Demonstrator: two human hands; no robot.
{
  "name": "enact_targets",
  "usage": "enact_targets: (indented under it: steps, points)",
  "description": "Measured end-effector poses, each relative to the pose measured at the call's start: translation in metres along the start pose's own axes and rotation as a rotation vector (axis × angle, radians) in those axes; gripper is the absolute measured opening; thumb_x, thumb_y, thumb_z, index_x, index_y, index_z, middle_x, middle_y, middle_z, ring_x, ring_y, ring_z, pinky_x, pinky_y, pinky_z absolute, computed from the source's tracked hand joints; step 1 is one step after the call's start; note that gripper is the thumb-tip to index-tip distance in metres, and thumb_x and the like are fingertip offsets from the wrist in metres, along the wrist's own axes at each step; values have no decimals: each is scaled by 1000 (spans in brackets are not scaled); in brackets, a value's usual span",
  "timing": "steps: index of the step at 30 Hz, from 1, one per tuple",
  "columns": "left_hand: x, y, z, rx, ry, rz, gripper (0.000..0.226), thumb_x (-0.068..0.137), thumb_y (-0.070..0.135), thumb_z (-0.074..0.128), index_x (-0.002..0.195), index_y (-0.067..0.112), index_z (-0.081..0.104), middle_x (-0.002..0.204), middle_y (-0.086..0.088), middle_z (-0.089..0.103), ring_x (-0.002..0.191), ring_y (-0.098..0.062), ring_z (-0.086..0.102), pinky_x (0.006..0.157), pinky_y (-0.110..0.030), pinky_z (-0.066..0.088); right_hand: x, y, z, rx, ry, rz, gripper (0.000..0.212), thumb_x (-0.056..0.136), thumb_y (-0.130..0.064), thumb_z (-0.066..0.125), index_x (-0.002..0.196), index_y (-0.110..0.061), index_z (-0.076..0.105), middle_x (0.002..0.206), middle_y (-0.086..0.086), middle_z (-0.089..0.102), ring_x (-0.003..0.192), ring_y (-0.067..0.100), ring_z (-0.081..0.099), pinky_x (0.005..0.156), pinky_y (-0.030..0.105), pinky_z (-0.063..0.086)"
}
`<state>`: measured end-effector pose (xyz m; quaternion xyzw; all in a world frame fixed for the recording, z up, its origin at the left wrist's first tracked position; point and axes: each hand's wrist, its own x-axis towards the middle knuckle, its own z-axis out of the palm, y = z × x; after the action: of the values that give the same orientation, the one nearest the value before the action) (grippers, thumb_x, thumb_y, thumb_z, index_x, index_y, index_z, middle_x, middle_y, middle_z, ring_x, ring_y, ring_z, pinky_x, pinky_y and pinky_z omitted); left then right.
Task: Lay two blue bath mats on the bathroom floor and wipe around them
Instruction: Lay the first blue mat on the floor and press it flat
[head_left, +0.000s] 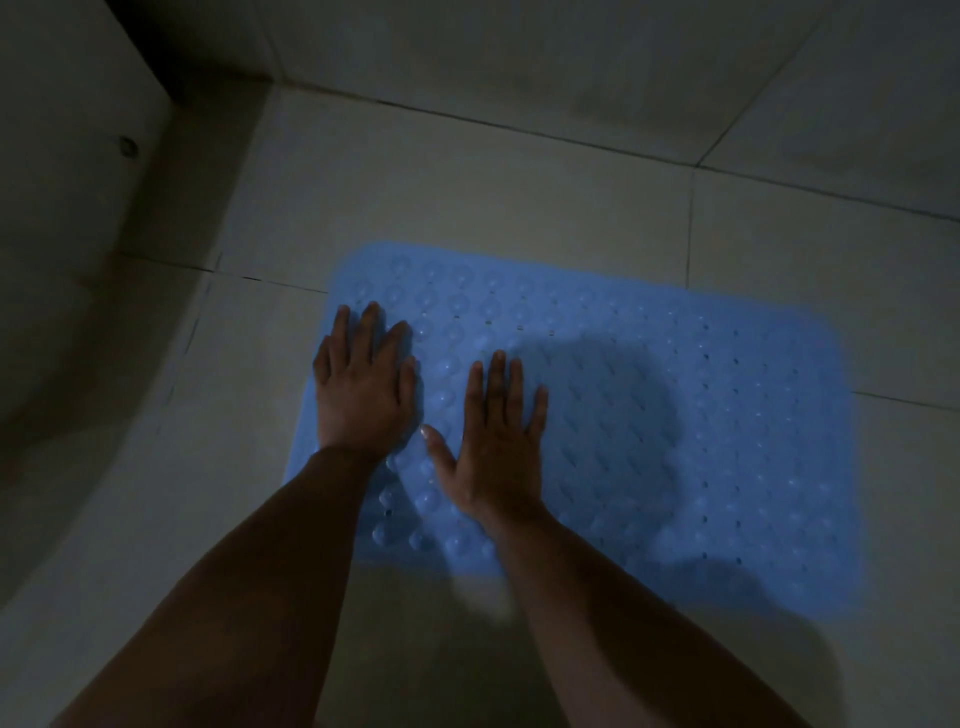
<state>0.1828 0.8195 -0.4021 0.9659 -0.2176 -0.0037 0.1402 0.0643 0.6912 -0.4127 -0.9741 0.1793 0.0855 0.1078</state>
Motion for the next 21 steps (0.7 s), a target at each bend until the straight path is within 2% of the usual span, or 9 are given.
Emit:
enact_targets:
  steps: [6, 11, 13, 16, 18, 21]
  points:
    - [3, -3, -6, 30, 34, 0, 51, 105, 40, 36, 147, 16, 53, 164, -14, 36, 156, -38, 20, 119, -59, 29, 1, -3, -5, 26, -50, 3, 103, 91, -80, 22, 161, -11, -9, 169, 14, -17, 155, 32, -21, 122, 65, -3]
    - [-2, 6, -18, 38, 58, 21, 48, 106, 38, 37, 145, 15, 54, 161, -16, 40, 154, -40, 25, 116, -60, 34, 7, -1, -18, 85, -161, 4, 103, 90, -79, 25, 161, -15, -12, 167, 9, -25, 152, 29, -29, 121, 64, -9]
    - [-3, 9, -19, 35, 40, 10, 50, 106, 39, 36, 145, 15, 54, 160, -16, 41, 154, -40, 25, 115, -61, 33, 16, -2, -27, 137, -198, 15, 92, 95, -72, 28, 162, -16, -2, 170, 6, -16, 156, 27, -20, 122, 63, -3]
    - [-11, 17, -18, 23, -27, 39, 54, 104, 41, 31, 148, 16, 52, 162, -14, 39, 155, -38, 21, 118, -62, 29, 23, 5, -52, 251, -127, 40, 66, 101, -54, 39, 157, -20, 31, 169, 5, 17, 157, 25, 10, 122, 55, 16]
    - [-15, 22, -14, 23, -78, 64, 57, 104, 44, 27, 150, 17, 49, 163, -13, 37, 156, -37, 18, 121, -61, 25, 28, 15, -64, 354, -47, 58, 54, 101, -43, 48, 150, -21, 45, 161, 7, 37, 151, 26, 29, 119, 50, 28]
    - [-24, 34, -7, -5, -120, 92, 64, 101, 48, 23, 151, 18, 49, 163, -12, 38, 156, -37, 20, 122, -60, 24, 27, 33, -69, 452, 63, 117, 47, 99, -33, 56, 144, -20, 54, 155, 7, 47, 146, 26, 37, 115, 48, 36]
